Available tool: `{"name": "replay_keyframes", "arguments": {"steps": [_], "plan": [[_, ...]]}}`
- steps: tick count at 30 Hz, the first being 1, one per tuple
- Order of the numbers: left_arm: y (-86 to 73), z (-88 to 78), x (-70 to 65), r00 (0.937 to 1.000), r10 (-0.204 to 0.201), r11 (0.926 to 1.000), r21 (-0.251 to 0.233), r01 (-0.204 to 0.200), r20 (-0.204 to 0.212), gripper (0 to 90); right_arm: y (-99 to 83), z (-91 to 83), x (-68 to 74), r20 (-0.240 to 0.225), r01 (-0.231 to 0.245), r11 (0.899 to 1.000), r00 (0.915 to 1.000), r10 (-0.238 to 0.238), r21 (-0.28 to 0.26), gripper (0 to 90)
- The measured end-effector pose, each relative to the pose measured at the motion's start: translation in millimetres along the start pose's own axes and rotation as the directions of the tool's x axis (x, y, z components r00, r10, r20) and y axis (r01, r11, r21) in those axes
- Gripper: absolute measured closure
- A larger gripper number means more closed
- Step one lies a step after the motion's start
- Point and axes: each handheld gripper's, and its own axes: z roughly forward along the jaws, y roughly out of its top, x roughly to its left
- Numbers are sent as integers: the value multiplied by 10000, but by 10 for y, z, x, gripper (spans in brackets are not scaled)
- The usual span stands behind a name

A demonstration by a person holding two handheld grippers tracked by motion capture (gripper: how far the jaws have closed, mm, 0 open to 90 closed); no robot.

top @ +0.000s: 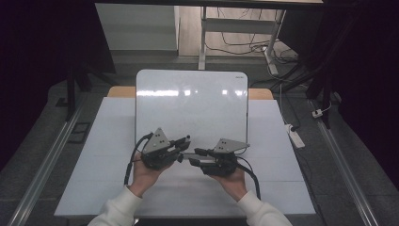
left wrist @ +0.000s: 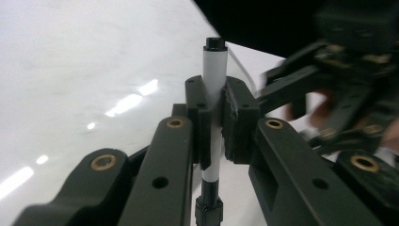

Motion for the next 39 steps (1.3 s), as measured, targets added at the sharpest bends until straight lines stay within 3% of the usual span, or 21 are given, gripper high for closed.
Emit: {"name": "replay_keyframes", "arguments": {"steps": [2,3,6,7,10,11,12,14,16,17,20,26,31,37,39], "plan": [[-7,-34,42,9998,-117,9999,-76,116,-131,812,-1,-38,-4,130,31,10000,9999,-30,-12,511],[-18,-80,92,9993,-245,9996,-147,241,-275,812,-20,-158,-5,598,328,9994,9977,-322,-91,487],[-46,-184,204,9971,-493,9986,-213,481,-583,812,-66,-289,-35,917,473,9988,9947,-459,-130,470],[-62,-231,254,9955,-629,9978,-236,613,-714,812,-135,-426,-90,1374,551,9985,9890,-544,-12,449],[-94,-322,361,9908,-919,9957,-177,906,-996,812,-223,-556,-163,1767,477,9989,9831,-471,8,434],[-107,-355,410,9889,-993,9950,-76,991,-1108,812,-303,-685,-231,2186,405,9991,9749,-424,133,417],[-115,-372,436,9875,-1019,9947,-10,1026,-1203,812,-303,-685,-231,2186,405,9991,9749,-424,133,417],[-136,-418,511,9849,-1112,9933,154,1142,-1331,812,-388,-860,-286,2709,376,9991,9617,-411,180,406],[-160,-458,586,9806,-1201,9913,354,1270,-1552,812,-413,-923,-300,2819,355,9993,9587,-382,147,401],[-170,-467,616,9786,-1264,9897,457,1354,-1621,812,-464,-1062,-325,3177,371,9992,9474,-391,123,394],[-188,-470,693,9731,-1309,9856,809,1483,-1897,812,-537,-1179,-357,3558,344,9993,9338,-376,153,382],[-125,-346,869,9643,-1221,9688,1827,1672,-2349,812,-603,-1258,-413,3910,248,9996,9199,-286,148,381],[-83,-161,1026,9543,-1242,9505,2434,1930,-2718,810,-633,-1247,-461,3967,138,9996,9177,-218,229,380],[-85,83,1145,9419,-1145,9217,3198,2193,-3159,807,-646,-1260,-485,4061,122,9996,9136,-211,245,381],[-90,117,1154,9398,-1121,9181,3282,2223,-3229,806,-649,-1261,-487,4065,123,9996,9134,-211,242,381]]}}
